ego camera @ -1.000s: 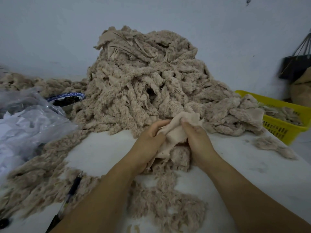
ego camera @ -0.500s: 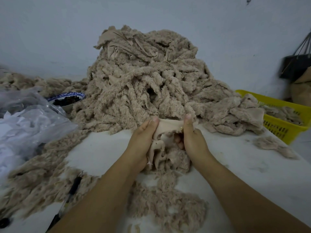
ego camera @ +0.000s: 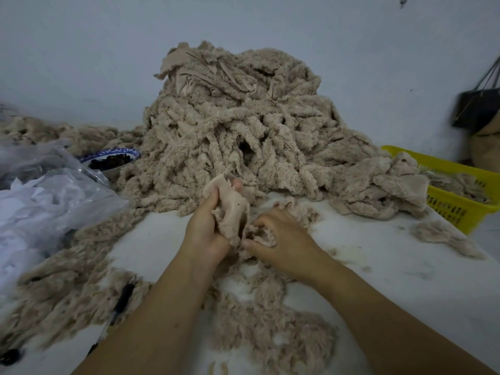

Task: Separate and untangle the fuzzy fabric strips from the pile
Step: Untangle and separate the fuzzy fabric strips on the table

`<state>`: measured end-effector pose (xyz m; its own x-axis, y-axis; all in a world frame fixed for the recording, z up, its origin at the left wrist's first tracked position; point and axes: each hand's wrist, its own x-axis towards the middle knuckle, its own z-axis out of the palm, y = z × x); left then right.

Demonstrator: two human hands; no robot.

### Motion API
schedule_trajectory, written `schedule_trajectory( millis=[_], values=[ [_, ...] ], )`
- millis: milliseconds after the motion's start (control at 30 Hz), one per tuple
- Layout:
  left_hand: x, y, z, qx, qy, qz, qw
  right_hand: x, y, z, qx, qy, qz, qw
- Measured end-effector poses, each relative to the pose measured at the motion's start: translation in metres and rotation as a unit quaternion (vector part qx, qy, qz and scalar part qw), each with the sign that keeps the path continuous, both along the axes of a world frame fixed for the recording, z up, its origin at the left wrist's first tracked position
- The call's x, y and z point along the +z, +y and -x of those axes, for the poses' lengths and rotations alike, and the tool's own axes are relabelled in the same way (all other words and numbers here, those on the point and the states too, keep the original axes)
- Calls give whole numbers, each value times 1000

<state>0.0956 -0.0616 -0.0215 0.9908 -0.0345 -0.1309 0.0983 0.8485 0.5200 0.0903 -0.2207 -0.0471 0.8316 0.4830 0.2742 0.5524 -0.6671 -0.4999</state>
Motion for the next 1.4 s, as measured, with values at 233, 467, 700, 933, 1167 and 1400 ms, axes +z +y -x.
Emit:
schedule_trajectory(
  millis=[233, 467, 700, 933, 1167, 1400],
  values=[
    [0, 4, -4, 22, 6, 24, 999, 9, -11, -1, -45, 194, -310, 930],
    [-8, -16, 5, -124, -96, -299, 941, 17, -23, -9, -15, 263, -550, 793],
    [-11, -19, 2, -24, -51, -312, 949, 13, -14, -10, -53, 263, -510, 817],
    [1, -4, 0, 29, 38, -108, 993, 8, -26, -20, -152, 216, -508, 820],
    [-2, 17, -5, 85, 60, -11, 995, 12, -29, -20, -241, 177, -518, 802],
    [-3, -6, -7, 128, 14, -137, 982, 8, -15, -10, -154, 63, -250, 954]
  ],
)
